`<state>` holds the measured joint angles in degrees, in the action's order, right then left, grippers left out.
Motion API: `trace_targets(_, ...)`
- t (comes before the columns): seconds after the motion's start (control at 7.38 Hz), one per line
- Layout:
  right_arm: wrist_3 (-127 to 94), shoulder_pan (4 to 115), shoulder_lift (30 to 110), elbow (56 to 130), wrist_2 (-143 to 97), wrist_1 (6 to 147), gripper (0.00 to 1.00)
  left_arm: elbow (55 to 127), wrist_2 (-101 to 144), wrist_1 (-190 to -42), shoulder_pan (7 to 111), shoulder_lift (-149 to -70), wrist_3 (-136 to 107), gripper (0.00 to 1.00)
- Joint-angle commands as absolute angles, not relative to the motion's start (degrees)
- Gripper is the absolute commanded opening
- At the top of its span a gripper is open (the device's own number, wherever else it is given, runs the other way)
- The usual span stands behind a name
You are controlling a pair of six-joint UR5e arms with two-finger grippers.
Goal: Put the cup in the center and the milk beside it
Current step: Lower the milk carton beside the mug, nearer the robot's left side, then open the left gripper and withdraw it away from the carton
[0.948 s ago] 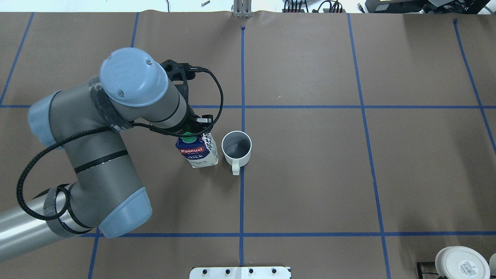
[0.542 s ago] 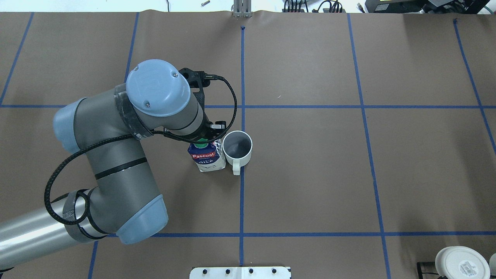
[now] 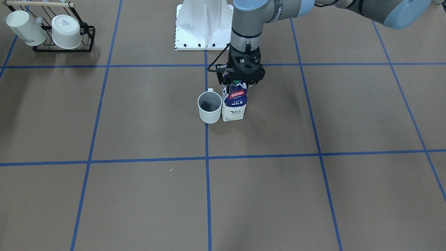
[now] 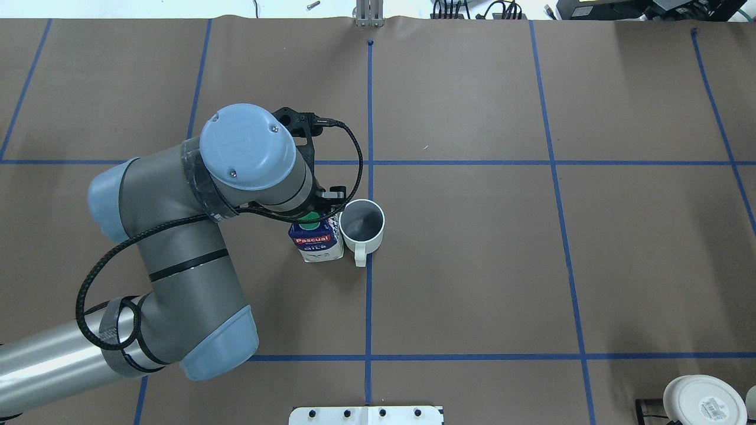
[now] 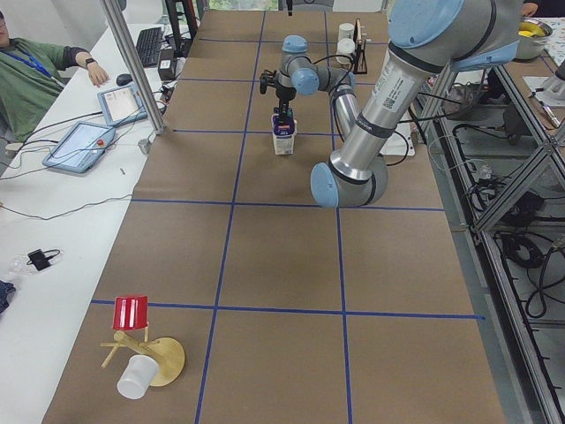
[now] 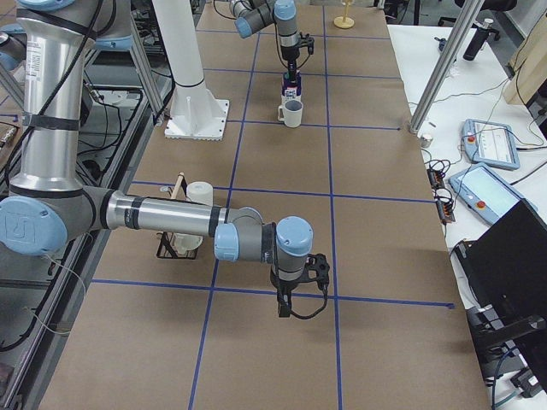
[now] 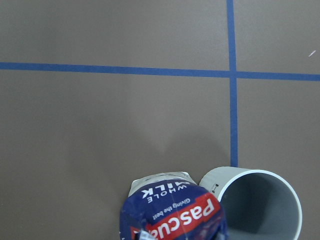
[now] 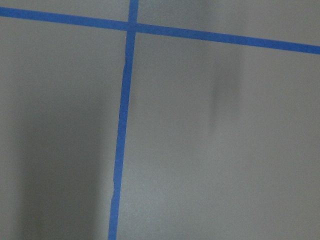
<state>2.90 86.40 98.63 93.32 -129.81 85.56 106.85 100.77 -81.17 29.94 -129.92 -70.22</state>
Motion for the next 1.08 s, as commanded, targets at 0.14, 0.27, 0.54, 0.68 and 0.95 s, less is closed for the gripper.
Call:
trace_targets(0.14,2.9,86.4,98.7,92.9,-129.8,85.5,1.00,113.3,103.0,-74.2,32.5,-129.8,-65.2,0.99)
trace_targets(0.27,2.9,86.4,98.8,92.9,-129.8,85.5,1.00,116.6,106.1,-69.7,37.0,-129.4,-60.0,0.99)
trace_targets(0.54,2.9,86.4,98.9,92.8,-129.8,85.5,1.00,118.1,113.8,-65.8,46.3,-125.8,-41.9,0.99)
trace_targets(0.68,2.9,86.4,98.9,92.8,-129.8,85.5,1.00,118.4,118.4,-66.3,52.1,-120.4,-32.3,0.99)
trace_targets(0.95,2.9,86.4,99.0,92.8,-129.8,85.5,1.00,114.0,127.1,-66.4,65.4,-109.3,-13.1,0.99)
